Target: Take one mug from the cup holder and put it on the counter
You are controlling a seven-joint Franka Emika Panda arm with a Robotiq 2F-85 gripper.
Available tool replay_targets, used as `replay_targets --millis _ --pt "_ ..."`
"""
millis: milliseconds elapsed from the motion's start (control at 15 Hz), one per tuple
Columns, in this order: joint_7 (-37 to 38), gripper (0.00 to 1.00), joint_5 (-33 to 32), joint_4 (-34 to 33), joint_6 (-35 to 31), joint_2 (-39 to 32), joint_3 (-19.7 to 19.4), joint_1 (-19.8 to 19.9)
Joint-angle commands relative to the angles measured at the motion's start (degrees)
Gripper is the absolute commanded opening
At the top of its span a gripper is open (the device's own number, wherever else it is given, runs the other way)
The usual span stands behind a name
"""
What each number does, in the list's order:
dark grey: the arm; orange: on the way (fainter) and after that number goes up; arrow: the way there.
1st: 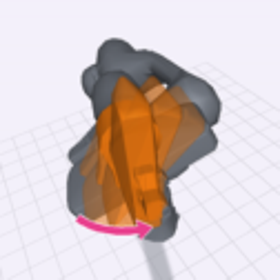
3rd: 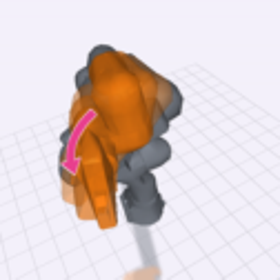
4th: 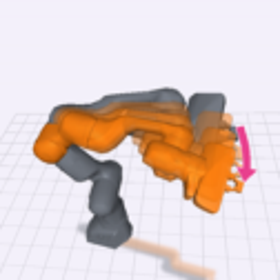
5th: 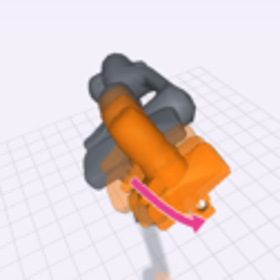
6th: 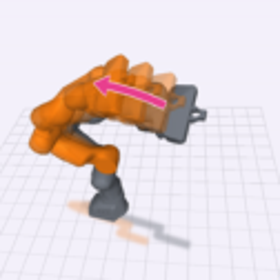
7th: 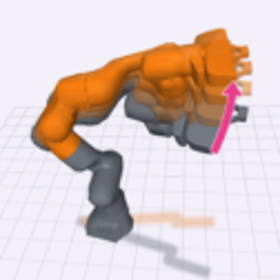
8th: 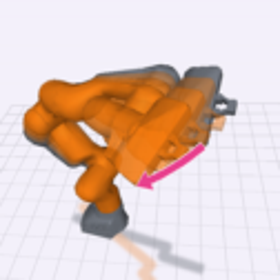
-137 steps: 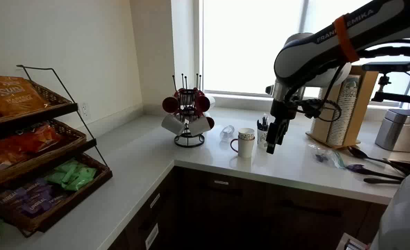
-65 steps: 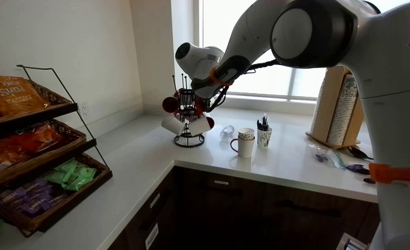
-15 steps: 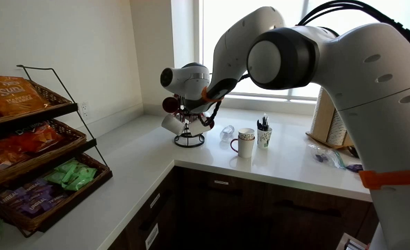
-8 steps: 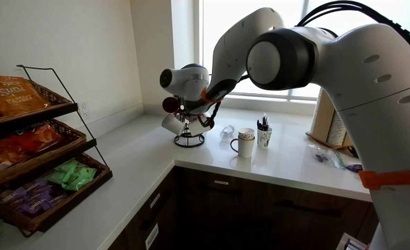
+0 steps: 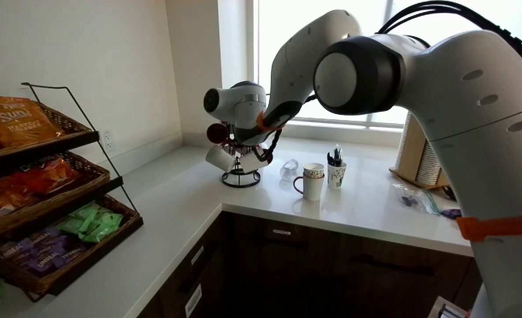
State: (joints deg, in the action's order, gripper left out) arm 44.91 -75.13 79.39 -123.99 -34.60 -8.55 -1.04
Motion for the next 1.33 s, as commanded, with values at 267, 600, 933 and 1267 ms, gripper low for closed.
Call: replay_targets --millis 267,600,933,1267 --pt "0.73 0.02 -2.22 -0.26 1.65 -0.21 0.30 -0.36" --pt "0.27 0.02 -2.41 -0.37 2.64 0.60 0.26 -0.64" --pt "-0.48 0.02 -3.16 -0.34 2.97 1.23 0.01 -0.78" --pt "-4.61 0.02 -4.52 -0.31 3.86 1.80 0.21 -0.81"
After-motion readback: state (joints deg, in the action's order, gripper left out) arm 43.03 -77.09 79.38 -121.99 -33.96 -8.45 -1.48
